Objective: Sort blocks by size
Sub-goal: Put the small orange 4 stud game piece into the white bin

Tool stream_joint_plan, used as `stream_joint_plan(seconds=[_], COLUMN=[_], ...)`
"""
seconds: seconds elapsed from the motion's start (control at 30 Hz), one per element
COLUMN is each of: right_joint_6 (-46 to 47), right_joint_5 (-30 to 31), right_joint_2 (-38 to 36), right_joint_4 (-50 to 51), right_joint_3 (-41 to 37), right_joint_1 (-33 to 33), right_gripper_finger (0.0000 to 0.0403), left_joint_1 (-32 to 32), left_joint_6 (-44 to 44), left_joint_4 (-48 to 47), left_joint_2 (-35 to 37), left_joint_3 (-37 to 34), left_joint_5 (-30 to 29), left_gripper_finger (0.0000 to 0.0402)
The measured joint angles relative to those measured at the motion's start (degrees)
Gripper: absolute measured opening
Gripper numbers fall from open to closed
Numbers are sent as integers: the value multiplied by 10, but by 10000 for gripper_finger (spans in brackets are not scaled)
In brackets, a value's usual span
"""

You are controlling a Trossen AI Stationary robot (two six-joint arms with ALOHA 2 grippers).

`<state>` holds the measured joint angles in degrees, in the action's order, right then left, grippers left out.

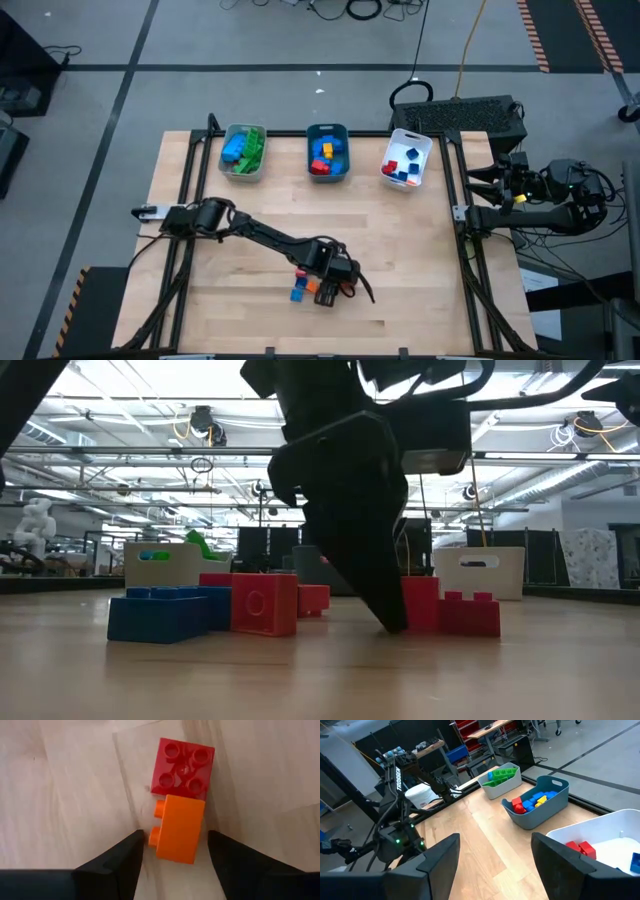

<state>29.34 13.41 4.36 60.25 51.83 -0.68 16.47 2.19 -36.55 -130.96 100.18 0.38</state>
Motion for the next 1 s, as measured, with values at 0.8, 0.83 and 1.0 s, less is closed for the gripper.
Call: stream_joint_plan(seconds=[0.8, 0.83, 1.0], right_joint_6=[0, 1, 9], right_joint_5=[4, 5, 6], right_joint_2=[0, 0, 0], right_joint_4=[0, 0, 0], right_joint_3=[0, 0, 0], right_joint_1=[0, 0, 0], right_gripper_finger=[238, 238, 238], left_joint_1=[-159, -174, -240], left_joint_6=[-15, -15, -15], left_joint_4=[128, 165, 371], left_joint_2=[47, 47, 40], left_joint_3=[71, 76, 78], left_joint_5=[-52, -53, -85], left_gripper_finger=[96, 96, 96])
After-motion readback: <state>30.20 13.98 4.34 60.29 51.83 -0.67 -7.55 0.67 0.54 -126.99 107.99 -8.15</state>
